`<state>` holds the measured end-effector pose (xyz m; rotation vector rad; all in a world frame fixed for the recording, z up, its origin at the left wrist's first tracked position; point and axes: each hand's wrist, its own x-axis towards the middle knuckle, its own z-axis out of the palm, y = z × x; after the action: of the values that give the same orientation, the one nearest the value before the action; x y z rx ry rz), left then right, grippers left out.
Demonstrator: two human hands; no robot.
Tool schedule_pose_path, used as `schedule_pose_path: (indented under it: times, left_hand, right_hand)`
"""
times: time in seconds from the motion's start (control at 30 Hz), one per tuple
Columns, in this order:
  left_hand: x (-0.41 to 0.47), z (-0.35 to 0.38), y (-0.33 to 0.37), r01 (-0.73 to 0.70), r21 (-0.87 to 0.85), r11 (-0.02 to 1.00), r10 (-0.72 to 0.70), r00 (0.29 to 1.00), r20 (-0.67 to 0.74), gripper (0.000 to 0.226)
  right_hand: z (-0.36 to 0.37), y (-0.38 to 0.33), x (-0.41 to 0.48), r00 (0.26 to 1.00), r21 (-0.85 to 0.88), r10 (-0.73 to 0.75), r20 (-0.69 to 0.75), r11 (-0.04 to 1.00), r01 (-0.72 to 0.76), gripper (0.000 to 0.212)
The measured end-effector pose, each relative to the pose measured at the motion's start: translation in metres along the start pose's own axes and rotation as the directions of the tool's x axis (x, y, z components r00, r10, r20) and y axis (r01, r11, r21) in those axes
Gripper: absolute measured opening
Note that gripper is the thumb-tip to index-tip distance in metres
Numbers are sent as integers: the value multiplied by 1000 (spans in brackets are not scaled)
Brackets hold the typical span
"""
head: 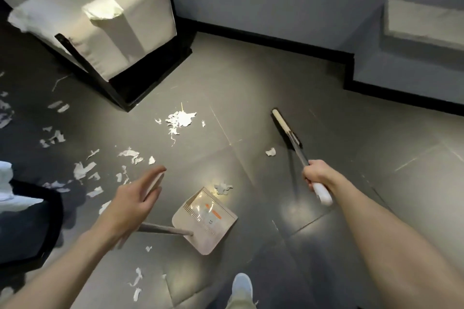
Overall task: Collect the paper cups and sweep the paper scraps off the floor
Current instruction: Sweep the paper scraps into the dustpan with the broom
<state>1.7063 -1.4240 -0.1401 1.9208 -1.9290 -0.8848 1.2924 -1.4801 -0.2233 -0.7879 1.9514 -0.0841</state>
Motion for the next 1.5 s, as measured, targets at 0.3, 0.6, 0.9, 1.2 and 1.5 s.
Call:
schedule_pose_path:
  times: [0.3,0.6,0.9,1.2,1.5]
  left_hand:
    - [-14,14,-8,-16,50,999,17,1000,-19,42]
    - [-104,1,-30,-86,-37,996,86,996,14,42]
    - [-292,-46,-136,-117,-19,993,117,993,-3,36]
    - [-446,-72,-208,36,-9,999,-36,999,7,38]
    - [-566,-84,-230,184,-22,983,-184,959,-215,37]
  right_hand:
    - [49,-5,-30,962,-276,7,273,958,71,61]
    - [117,33,-144,898,-267,41,438,960,86,60]
    - [266,115,-277,873,-251,47,486,964,88,57]
    - [361,167,-412,848,-254,69,526,964,79,58]
    - [362,192,-455,905,-309,9,425,941,136,30]
